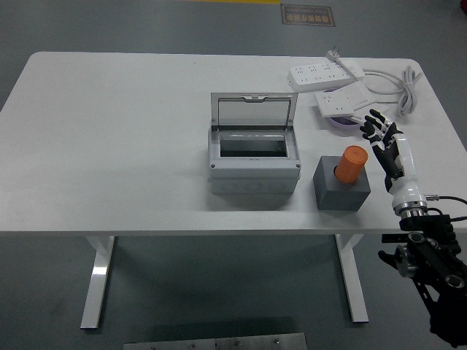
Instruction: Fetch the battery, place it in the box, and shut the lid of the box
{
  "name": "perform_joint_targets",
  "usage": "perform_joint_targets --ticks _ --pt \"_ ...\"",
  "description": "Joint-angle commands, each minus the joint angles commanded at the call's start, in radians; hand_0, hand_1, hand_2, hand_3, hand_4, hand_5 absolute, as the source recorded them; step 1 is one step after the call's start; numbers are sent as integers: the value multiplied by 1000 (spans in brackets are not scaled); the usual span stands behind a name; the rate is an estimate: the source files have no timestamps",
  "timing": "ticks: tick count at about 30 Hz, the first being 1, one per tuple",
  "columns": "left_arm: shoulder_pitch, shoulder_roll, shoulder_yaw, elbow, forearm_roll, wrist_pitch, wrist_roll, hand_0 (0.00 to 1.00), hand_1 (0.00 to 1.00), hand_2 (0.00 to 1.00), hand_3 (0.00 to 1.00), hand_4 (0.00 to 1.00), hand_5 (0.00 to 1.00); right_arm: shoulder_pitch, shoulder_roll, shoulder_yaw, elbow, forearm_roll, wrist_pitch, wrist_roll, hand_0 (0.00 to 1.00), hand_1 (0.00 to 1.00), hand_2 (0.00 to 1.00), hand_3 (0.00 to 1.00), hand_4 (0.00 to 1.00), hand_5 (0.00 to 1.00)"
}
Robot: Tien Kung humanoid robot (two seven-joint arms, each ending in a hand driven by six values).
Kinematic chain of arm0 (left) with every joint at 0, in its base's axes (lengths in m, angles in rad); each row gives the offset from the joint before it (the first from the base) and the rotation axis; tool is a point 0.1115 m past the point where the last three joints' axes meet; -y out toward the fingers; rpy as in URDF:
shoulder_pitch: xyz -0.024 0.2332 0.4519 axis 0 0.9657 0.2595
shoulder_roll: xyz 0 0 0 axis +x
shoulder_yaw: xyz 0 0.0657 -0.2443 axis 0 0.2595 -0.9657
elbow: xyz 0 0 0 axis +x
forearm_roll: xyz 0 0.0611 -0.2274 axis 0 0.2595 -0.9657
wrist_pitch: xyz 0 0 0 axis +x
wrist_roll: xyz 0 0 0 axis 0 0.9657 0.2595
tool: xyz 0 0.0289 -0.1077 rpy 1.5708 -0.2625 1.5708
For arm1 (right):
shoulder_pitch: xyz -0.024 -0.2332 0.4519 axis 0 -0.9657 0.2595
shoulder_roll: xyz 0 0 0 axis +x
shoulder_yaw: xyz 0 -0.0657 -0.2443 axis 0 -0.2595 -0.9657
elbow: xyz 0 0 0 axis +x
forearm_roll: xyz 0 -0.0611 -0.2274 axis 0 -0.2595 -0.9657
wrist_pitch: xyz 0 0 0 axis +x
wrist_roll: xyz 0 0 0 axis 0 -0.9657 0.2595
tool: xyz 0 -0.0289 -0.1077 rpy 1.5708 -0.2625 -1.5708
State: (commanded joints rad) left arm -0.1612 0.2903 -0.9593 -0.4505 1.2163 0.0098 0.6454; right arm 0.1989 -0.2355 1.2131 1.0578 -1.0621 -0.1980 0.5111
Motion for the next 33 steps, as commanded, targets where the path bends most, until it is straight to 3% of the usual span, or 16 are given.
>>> perform_joint_targets --ticks 11,12,29,30,33 --pt "-8 -2 -4 1 9 -4 0 632 698 573 541 500 2 13 -5 -42 -12 -5 11 -18 733 744 778 837 877 645" --pt "-9 -2 -5 1 10 -4 0 632 698 573 541 500 2 14 -6 -43 -12 -6 12 -20 719 726 753 791 879 564" --pt "-12 -3 3 2 4 -2 0 632 698 573 541 500 2 12 -10 -44 -28 -21 10 -28 710 725 742 772 885 509" --pt "-12 -3 3 2 4 -1 0 632 698 573 541 500 2 12 -10 -44 -29 -21 9 -28 707 721 734 735 858 387" --pt "-13 -3 2 3 4 -2 0 632 698 573 541 500 2 13 -11 -44 -32 -24 8 -28 707 721 734 735 858 387"
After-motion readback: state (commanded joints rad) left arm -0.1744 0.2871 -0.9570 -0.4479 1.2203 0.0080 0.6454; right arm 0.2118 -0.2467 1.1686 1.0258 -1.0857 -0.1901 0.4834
